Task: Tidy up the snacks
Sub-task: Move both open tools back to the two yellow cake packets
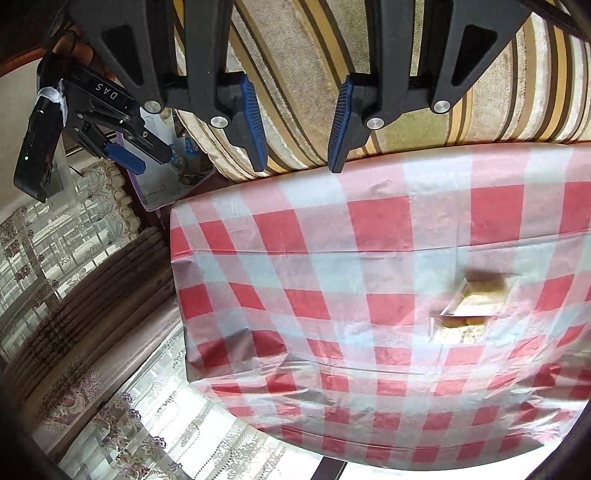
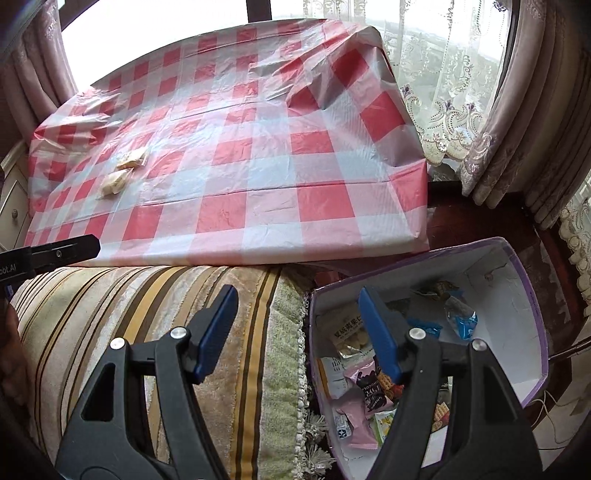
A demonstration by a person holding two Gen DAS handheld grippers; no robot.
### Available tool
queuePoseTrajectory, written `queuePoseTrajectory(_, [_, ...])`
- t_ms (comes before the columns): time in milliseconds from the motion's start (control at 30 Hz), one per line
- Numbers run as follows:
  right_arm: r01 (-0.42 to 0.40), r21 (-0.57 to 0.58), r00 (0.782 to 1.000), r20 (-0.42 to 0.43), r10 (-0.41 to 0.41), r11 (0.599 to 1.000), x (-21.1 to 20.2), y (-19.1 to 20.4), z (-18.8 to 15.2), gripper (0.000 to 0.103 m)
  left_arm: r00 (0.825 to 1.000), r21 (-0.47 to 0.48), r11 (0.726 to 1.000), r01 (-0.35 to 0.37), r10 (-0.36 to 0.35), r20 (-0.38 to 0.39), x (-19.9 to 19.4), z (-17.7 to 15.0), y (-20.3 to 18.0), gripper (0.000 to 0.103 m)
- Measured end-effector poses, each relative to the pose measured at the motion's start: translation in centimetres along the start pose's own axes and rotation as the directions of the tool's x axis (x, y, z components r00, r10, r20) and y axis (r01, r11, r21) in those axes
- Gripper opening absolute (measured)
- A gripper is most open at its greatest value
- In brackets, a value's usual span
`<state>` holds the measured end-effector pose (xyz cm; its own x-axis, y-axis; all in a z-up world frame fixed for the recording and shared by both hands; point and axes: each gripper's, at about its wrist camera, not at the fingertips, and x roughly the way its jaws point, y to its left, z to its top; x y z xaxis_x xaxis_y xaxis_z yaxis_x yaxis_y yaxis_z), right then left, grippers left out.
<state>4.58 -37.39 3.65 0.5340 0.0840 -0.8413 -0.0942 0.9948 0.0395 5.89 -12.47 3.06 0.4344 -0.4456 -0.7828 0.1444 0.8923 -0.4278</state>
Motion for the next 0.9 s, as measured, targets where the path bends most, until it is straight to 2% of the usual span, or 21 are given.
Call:
queuePoseTrajectory(67, [-0.007,-0.023,1.0,-0.008,0.007,1.0,0.4,0.9,0.3,0.071,1.0,-0.047,0.999,-0.003,0.003,0.006,-0.4,0.3,1.7,0.039])
queuePoseTrajectory(167, [-0.019,-0.048,1.0,-0.02,0.018,0.999,1.0,2.0,0.9,0.071,1.0,-0.113,0.993,-0.025,0.026,0.006,-0.3,1.0,4.2,0.048])
queuePoseTrajectory(333, [-0.034,-0.076,0.999,-0.03,0.032,0.997,1.7,3.3,2.2,0.071,0.998,-0.219,0.973,-0.067,0.068,0.0,0.1,2.6,8.6,0.052])
queuePoseTrajectory(433, [-0.046,-0.089,0.998,-0.035,0.043,0.995,2.3,4.0,3.0,0.072,0.994,-0.255,0.961,-0.106,0.112,0.009,0.3,3.9,10.7,0.06])
queuePoseTrajectory(600, [-0.065,-0.113,0.997,-0.042,0.061,0.991,3.3,5.2,4.1,0.074,0.994,-0.335,0.937,-0.102,0.106,-0.006,1.5,5.7,13.8,0.063])
queuePoseTrajectory(800, [-0.087,-0.128,0.995,-0.053,0.08,0.988,4.2,6.2,5.2,0.074,0.992,-0.328,0.937,-0.122,0.118,-0.031,3.7,7.9,14.6,0.063])
queuePoseTrajectory(900, [-0.088,-0.126,0.995,-0.053,0.082,0.988,4.5,6.2,5.7,0.074,0.991,-0.287,0.949,-0.132,0.132,-0.021,4.6,9.2,14.3,0.068])
